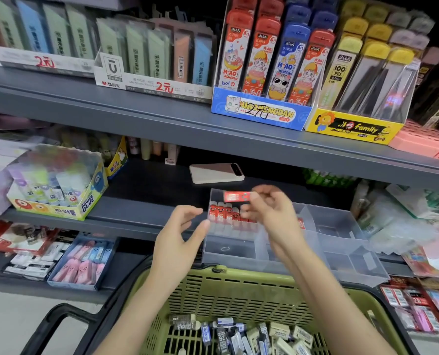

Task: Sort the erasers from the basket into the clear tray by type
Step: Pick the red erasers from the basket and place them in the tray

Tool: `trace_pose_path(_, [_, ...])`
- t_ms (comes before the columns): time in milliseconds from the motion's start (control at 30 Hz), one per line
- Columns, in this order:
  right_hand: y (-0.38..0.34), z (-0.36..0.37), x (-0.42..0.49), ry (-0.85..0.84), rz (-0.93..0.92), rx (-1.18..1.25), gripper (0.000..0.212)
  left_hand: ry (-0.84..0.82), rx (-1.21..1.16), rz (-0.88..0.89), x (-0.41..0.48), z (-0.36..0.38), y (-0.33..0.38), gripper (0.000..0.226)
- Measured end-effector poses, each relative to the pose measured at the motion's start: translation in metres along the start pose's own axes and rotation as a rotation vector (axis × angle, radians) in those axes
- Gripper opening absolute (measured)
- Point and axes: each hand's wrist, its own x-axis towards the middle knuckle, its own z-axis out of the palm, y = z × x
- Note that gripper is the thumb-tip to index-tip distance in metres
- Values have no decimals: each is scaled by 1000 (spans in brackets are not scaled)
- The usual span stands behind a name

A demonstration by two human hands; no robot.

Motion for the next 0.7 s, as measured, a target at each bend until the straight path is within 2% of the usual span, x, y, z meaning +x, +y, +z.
trace_pose_path(67, [0,-11,18,53,-3,-184,15,-17,327,89,-1,4,-3,30])
trace_pose_path(167, [9,-11,35,4,14,-497,20,-56,533,177,-2,8,-4,41])
trace_pose_path(300, [13,-3,45,-86,11,-775,21,-130,588,136,-2,7,-8,62])
trace_pose_path(367, [11,1,47,-132,-24,-895,23,-153,592,142,-2,8,-9,64])
trace_pose_path(533, [6,2,50,-110,21,-866,19,-171,592,149,-1,6,-10,64])
trace_pose_path(700, [-4,-2,56,-192,18,-1034,20,-170,579,142,-1,7,-9,68])
